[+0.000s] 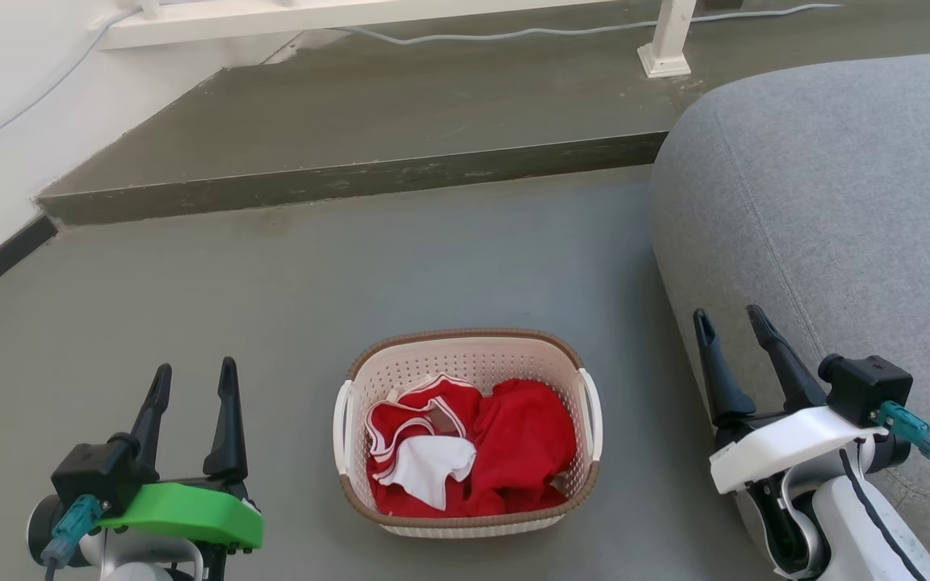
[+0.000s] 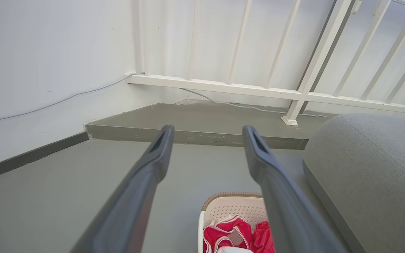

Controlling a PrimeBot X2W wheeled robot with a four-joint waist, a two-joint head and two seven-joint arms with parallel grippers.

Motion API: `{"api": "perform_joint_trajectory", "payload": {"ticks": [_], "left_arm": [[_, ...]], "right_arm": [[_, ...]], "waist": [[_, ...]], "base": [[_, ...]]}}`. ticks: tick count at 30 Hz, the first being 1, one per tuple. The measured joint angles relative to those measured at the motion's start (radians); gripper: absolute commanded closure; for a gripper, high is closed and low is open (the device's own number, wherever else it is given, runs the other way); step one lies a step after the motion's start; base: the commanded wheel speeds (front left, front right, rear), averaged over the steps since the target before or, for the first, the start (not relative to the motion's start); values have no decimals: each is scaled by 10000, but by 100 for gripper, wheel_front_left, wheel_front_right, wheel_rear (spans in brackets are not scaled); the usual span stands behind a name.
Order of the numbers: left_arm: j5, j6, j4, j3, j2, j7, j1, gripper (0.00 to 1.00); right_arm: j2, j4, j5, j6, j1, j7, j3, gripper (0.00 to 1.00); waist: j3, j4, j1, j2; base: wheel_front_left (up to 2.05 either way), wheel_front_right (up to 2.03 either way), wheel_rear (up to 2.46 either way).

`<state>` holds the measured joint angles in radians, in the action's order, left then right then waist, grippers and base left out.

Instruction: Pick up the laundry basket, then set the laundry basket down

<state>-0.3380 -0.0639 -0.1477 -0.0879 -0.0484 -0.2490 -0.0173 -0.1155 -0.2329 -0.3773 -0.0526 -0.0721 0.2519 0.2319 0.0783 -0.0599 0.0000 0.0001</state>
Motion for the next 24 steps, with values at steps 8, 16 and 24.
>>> {"api": "perform_joint_trajectory", "payload": {"ticks": [8,16,24], "left_arm": [[-4,-146,-107,-8,19,17,12,100],[-217,-146,-658,-107,98,36,33,100],[-1277,-150,-711,2,102,364,32,100]], "right_arm": [[169,-117,84,-86,18,-4,-61,100],[284,-541,-105,-86,430,-35,0,100],[318,-491,-1208,-92,430,-221,-219,100]], "waist": [[34,0,0,0],[24,8,0,0],[-58,66,0,0]], "base": [[0,0,0],[0,0,0],[0,0,0]]}}
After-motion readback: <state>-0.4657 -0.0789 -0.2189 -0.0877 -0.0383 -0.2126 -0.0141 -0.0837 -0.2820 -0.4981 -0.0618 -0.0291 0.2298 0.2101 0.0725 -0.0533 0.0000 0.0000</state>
